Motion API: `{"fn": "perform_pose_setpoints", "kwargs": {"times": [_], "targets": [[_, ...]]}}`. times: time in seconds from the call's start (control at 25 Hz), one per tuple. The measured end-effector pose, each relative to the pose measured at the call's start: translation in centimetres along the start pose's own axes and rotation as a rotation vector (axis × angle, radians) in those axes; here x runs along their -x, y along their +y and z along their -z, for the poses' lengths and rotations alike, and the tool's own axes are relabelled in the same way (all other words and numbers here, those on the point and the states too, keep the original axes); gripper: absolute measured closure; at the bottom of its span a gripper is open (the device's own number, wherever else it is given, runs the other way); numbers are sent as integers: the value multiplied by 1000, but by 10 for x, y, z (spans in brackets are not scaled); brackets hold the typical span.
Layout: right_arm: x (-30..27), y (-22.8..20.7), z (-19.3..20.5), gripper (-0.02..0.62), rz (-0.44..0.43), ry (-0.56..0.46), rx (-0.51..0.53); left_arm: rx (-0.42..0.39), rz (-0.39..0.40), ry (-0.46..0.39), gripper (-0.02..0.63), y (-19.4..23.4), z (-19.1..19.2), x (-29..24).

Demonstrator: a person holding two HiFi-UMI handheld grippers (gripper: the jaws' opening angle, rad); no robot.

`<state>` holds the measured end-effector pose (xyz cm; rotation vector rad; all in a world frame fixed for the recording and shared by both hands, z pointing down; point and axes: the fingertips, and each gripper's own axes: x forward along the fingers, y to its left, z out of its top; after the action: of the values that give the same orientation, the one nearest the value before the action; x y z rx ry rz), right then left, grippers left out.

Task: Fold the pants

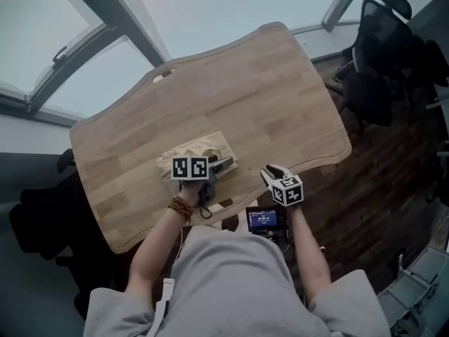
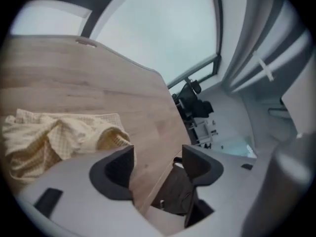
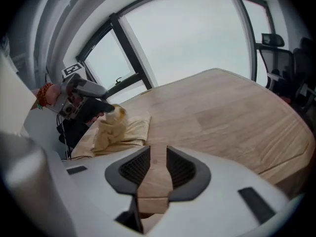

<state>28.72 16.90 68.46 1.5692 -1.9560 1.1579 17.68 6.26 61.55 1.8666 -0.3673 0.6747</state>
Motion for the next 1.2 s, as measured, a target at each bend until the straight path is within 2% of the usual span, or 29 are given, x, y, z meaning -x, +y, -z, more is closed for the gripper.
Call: {"fn": "perform_pose_setpoints", "kwargs": {"times": [0.08, 0.24, 0.32, 0.44, 0.52, 0.6, 0.64, 0.72, 0.8, 0.88, 0.96, 1.04, 1.2], "targets": [[5, 3, -4, 492, -27, 3, 64, -113, -24, 9, 305, -14, 8, -8], [-3, 18, -29, 492, -99, 13, 221, -326, -12, -113, 307, -43, 14, 32], [-20, 34, -51, 492, -157, 4, 276, -454, -98, -146, 310, -26, 26, 56], [-63, 69, -82, 491, -250, 31, 368, -593, -313, -74, 314, 41, 63, 72], [-100, 93, -92, 473, -294, 86, 409, -596, -399, -46, 316, 86, 84, 75], [-138, 109, -91, 426, -312, 175, 398, -519, -439, -50, 318, 120, 96, 78], [-154, 113, -86, 431, -304, 227, 391, -480, -448, -58, 319, 132, 99, 78], [-178, 111, -78, 507, -250, 302, 404, -433, -444, -80, 322, 146, 101, 73], [-191, 102, -86, 521, -183, 291, 398, -412, -428, -65, 327, 156, 104, 62], [-196, 89, -106, 555, -125, 236, 308, -432, -425, -26, 327, 167, 110, 51], [-195, 83, -116, 547, -94, 224, 236, -475, -431, -12, 356, 172, 113, 47], [-194, 86, -110, 533, -111, 244, 275, -507, -406, -32, 354, 167, 113, 54], [-160, 96, -112, 518, -154, 201, 406, -507, -352, -191, 357, 146, 99, 90]]}}
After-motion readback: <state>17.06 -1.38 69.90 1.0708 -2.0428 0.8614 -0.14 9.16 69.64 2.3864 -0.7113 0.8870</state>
